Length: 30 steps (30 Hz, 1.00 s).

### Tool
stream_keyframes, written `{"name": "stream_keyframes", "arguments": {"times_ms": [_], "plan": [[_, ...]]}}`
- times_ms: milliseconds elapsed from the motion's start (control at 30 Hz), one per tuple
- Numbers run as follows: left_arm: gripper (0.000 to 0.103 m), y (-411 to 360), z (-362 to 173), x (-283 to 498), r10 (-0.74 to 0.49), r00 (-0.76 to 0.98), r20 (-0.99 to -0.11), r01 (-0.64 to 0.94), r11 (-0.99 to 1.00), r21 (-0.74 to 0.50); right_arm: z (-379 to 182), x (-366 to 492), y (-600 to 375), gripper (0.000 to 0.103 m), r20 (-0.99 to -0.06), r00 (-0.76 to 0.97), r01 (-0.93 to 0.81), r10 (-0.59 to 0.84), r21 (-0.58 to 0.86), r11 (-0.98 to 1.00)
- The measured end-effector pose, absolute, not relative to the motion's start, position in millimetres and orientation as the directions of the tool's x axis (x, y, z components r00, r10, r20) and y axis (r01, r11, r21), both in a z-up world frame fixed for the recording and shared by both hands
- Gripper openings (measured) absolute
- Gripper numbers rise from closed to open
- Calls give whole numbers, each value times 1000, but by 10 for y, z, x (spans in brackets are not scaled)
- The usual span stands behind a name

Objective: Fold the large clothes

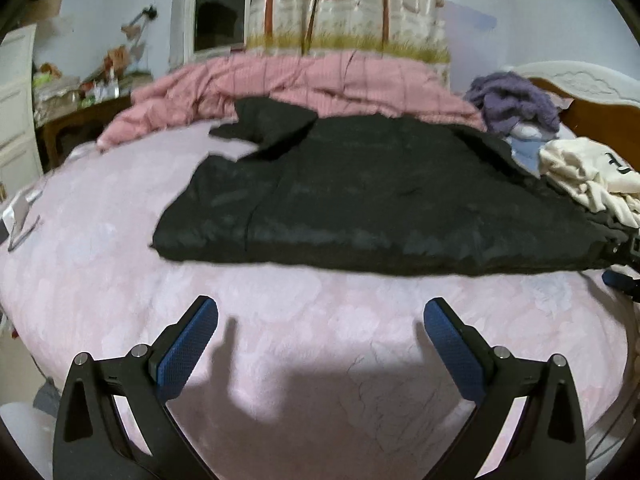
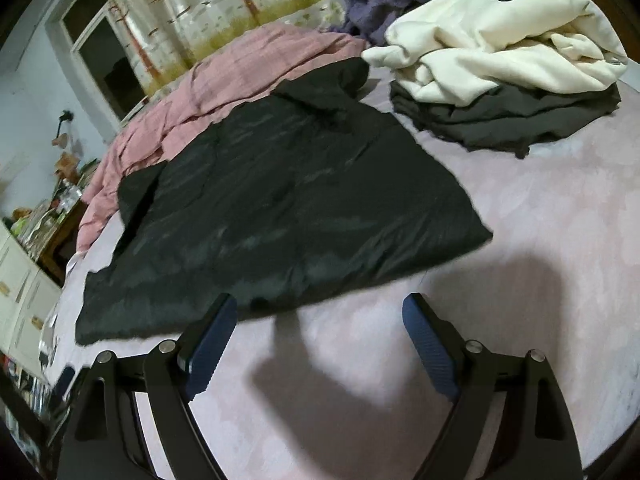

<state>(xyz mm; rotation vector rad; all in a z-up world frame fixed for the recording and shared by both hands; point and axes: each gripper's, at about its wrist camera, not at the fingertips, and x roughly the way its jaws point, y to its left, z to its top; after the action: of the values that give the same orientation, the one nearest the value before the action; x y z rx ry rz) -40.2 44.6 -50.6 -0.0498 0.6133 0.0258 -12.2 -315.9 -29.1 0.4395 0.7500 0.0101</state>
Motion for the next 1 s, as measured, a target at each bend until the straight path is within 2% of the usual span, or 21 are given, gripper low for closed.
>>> {"name": "stream_keyframes", "arguments": {"times_ms": [100,167,267,500,867,900,933,967,1000], "plan": [[102,465,-595,-251,-48,751,-659,-33,993,-110,-300,-106,-3214,85,-650,737,145,183,418,897],[102,470,-621,-200,-58,735,-676,-53,988,-142,-304,-118,-3215,85,-651,735,134,186,409,903],[102,448,-611,-116,-65,735,-675,-54,987,-155,-304,-145,-3196,85,-652,736,128,181,397,909],[102,637,-556,146,-133,754,-644,-101,944,-314,-315,-172,-3212,85,-647,738,128,192,413,902],[102,808,-568,550,-156,759,-633,-143,907,-395,-289,8,-3233,85,-662,728,144,179,403,904],[101,816,-576,551,-153,761,-631,-145,908,-394,-286,-1,-3244,80,-658,731,141,182,406,903],[94,814,-580,538,-145,764,-629,-149,909,-390,-286,-10,-3247,72,-662,731,150,165,392,907],[88,814,-581,525,-134,767,-627,-157,909,-386,-293,-10,-3239,54,-671,727,162,142,370,915],[76,824,-584,503,-122,771,-625,-167,908,-384,-301,-4,-3229,47,-678,722,166,134,358,919]]}}
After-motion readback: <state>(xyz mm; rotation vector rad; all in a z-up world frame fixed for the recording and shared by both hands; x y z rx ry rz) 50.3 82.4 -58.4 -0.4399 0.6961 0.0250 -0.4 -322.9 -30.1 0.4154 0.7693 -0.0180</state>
